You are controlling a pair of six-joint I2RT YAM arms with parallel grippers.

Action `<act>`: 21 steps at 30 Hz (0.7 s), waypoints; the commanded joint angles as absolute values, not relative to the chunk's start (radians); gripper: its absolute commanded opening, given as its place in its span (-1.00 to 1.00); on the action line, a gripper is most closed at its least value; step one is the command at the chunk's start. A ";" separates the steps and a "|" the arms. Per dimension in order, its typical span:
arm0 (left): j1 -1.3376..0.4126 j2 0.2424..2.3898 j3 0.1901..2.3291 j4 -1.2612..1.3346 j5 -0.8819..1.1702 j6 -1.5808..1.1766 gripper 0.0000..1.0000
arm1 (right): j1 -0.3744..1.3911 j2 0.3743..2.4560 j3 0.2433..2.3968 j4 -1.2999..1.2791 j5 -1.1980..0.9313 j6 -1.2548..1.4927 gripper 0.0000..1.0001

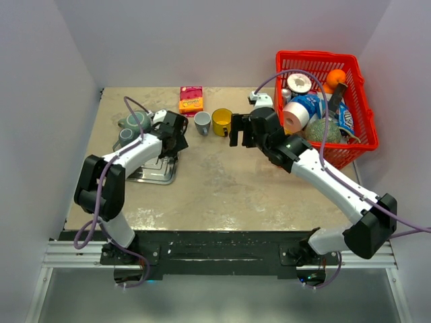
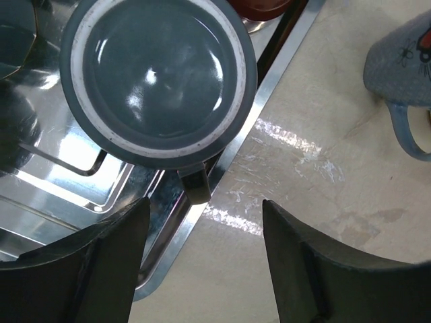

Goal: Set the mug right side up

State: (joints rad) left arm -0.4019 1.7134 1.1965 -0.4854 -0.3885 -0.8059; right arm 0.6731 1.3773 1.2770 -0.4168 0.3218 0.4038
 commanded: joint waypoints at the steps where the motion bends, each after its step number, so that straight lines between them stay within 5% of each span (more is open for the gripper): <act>1: -0.396 1.729 1.229 -0.437 -0.492 -0.868 0.39 | 0.669 1.332 1.259 -0.425 0.296 0.408 0.89; 8: -0.396 1.766 1.255 -0.434 -0.546 -0.885 0.26 | 0.669 1.315 1.262 -0.440 0.302 0.373 0.89; 21: -0.394 1.795 1.279 -0.434 -0.574 -0.864 -0.45 | 0.664 1.310 1.250 -0.440 0.299 0.380 0.89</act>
